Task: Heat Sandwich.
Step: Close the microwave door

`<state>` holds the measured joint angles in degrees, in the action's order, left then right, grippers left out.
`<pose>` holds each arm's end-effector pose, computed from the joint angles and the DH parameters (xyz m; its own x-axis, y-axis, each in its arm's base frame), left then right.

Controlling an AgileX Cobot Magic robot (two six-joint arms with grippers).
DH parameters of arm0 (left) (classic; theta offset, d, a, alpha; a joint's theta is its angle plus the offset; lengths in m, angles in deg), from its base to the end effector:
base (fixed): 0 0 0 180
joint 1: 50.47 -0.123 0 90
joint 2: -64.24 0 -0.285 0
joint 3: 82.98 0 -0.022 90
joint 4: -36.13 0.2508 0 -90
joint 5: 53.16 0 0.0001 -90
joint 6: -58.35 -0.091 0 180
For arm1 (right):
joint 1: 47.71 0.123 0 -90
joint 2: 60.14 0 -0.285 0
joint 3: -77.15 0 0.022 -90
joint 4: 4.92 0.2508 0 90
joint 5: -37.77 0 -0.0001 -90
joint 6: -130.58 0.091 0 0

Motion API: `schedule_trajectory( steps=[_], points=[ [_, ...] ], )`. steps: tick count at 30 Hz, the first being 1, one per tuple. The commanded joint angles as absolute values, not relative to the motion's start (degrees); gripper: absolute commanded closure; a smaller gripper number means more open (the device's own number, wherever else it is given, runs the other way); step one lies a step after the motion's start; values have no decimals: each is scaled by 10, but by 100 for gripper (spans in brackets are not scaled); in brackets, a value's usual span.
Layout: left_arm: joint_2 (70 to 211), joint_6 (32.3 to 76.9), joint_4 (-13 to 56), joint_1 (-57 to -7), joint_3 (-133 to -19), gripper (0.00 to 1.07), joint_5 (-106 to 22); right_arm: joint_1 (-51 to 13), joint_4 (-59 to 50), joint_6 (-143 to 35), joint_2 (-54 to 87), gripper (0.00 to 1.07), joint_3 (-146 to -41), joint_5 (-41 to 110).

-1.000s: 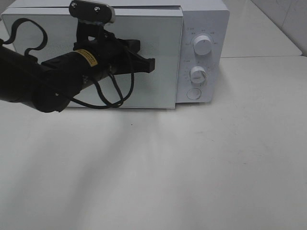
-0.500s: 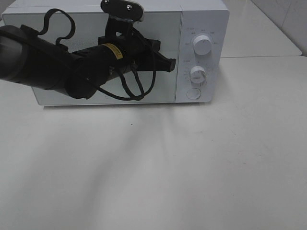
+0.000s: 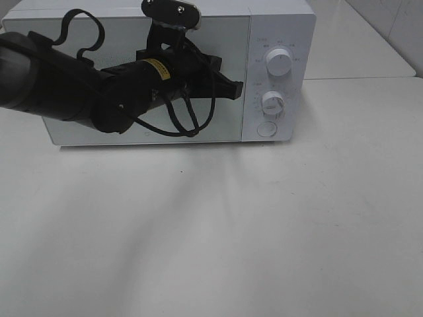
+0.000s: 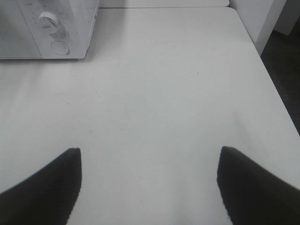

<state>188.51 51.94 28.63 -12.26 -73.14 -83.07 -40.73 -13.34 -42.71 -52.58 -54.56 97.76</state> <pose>0.3524 -0.2699 0.1771 -0.1966 0.1525 -0.9686 0.5674 0.8233 0.0145 -0.0045 -0.0122 0.2804 -0.4283 -0.0093 -0.9036 0.0115 0.9998 -0.0157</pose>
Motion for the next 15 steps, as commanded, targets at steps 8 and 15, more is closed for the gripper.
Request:
schedule_trajectory(
  steps=[8, 15],
  points=[
    [1853, 515, 232, -115, -743, 106, -717, -411, -132, -433, -541, 31, -544, 973],
    [1824, 510, 231, -103, -743, 106, -615, -411, -132, -433, -541, 31, -544, 973]
  ],
)
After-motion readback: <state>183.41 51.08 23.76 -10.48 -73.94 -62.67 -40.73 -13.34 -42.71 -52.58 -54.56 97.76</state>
